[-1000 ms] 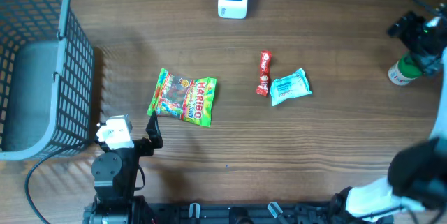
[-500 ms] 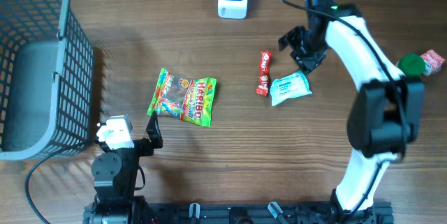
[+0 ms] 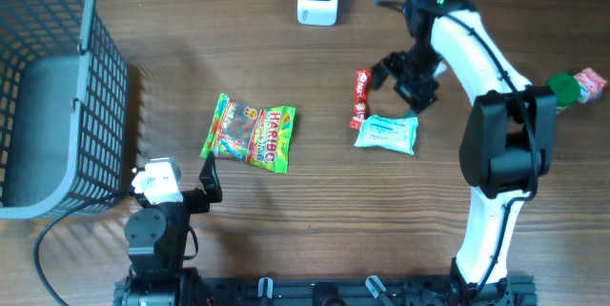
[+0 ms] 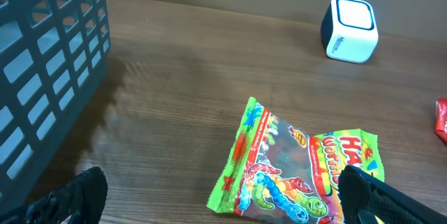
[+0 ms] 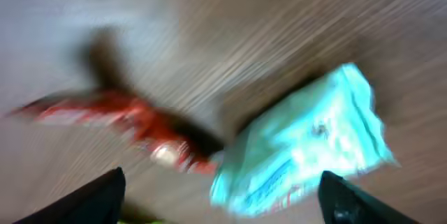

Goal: Scan the item barcode
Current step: 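Move the right gripper over the teal packet and grasp it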

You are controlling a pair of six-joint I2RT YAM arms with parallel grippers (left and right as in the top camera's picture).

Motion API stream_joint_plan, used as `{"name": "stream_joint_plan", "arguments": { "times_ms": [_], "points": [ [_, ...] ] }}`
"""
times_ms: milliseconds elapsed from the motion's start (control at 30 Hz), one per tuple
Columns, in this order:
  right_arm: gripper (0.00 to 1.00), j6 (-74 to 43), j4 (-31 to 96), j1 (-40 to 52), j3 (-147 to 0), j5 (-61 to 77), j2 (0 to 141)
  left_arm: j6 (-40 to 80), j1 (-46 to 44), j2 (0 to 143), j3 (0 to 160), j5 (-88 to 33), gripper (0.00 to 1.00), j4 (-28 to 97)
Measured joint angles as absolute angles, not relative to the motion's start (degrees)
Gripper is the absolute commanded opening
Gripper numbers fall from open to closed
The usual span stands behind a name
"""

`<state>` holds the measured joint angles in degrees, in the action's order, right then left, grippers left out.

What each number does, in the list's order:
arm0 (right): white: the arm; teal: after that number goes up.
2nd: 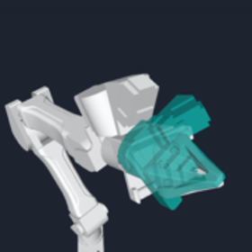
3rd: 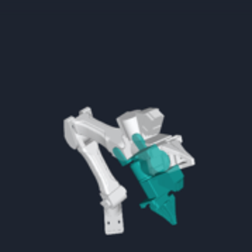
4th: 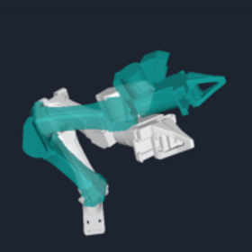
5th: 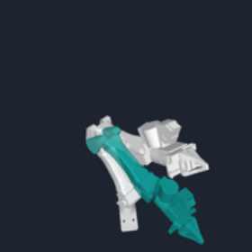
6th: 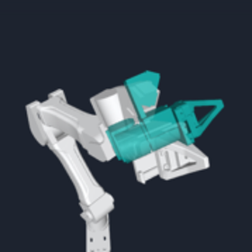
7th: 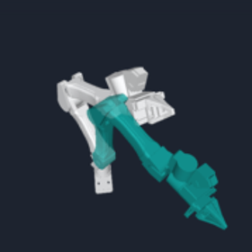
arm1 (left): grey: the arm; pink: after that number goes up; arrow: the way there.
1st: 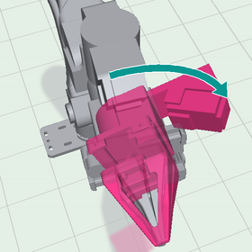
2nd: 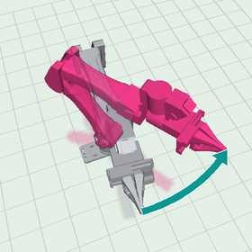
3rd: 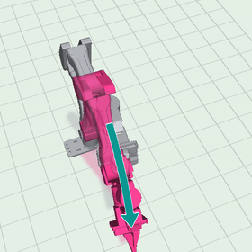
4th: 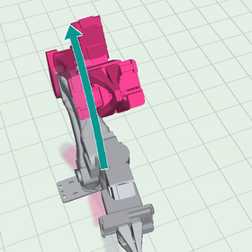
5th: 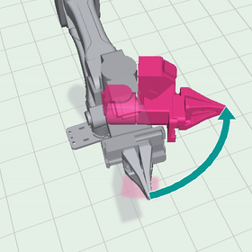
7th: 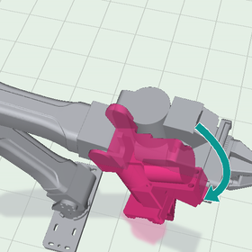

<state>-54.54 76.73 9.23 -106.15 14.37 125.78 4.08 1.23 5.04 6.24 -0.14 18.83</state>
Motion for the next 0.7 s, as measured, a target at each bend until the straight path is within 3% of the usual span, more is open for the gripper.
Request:
{"name": "stream_joint_plan", "arguments": {
  "times_ms": [167, 233, 500, 700],
  "points": [
    [0.97, -39.59, 87.13, 9.78, -114.39, 12.1, 121.86, 4.08, 1.23, 5.04, 6.24, -0.14, 1.0, 18.83],
    [0.94, -38.0, 91.94, 10.96, -114.17, 11.38, 120.25, 4.1, 1.23, 5.04, 6.24, -0.14, 1.0, 18.83],
    [0.82, -61.1, 81.69, 12.16, -98.72, 14.81, 119.79, 4.08, 1.23, 5.04, 6.24, -0.14, 1.0, 18.85],
    [0.8, -71.37, 74.89, 9.41, -95.26, 14.33, 119.94, 4.08, 1.23, 5.04, 6.24, -0.14, 1.0, 18.83]
  ]
}}
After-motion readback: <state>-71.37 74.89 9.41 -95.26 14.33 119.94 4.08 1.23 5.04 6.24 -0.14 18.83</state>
